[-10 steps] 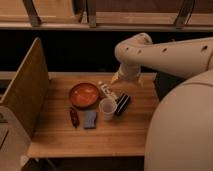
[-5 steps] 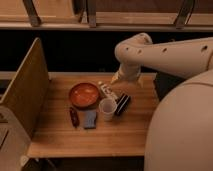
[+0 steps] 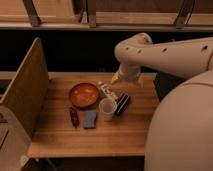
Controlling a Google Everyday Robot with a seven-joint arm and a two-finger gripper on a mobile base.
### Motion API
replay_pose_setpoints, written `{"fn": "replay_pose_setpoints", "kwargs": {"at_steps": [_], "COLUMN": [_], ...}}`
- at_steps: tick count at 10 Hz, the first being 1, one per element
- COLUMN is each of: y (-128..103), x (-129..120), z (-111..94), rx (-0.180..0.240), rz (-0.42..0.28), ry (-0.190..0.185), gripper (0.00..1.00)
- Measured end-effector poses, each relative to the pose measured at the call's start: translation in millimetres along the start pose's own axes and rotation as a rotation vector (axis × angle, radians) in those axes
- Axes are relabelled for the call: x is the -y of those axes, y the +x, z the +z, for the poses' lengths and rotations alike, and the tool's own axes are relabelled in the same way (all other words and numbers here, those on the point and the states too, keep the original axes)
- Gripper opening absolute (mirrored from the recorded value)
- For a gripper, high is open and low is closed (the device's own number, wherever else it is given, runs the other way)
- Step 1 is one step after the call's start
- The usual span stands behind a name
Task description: Place the white sponge in the ceramic bowl
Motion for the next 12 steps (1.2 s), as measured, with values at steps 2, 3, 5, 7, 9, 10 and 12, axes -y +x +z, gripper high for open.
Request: {"fn": "replay_pose_setpoints", "kwargs": {"at_steps": [2, 3, 5, 7, 9, 10, 12], "y": [15.8, 31.3, 56.2, 73.7, 74.5, 73.9, 74.4], "x": [-43.0, -75.2, -109.1, -122.0, -121.7, -120.1, -121.6], "z": [2.7, 5.8, 15.2, 25.2, 25.8, 25.8, 26.9], "rx": [-0.024, -0.045, -0.087, -0.120, -0.121, -0.120, -0.121], "rz": [-0.102, -0.178, -0.281, -0.339, -0.344, -0.343, -0.344], "ry": [-0.052, -0.087, -0.113, -0.112, -0.109, -0.107, -0.108], "gripper": [0.80, 0.80, 0.80, 0.80, 0.80, 0.80, 0.80]}}
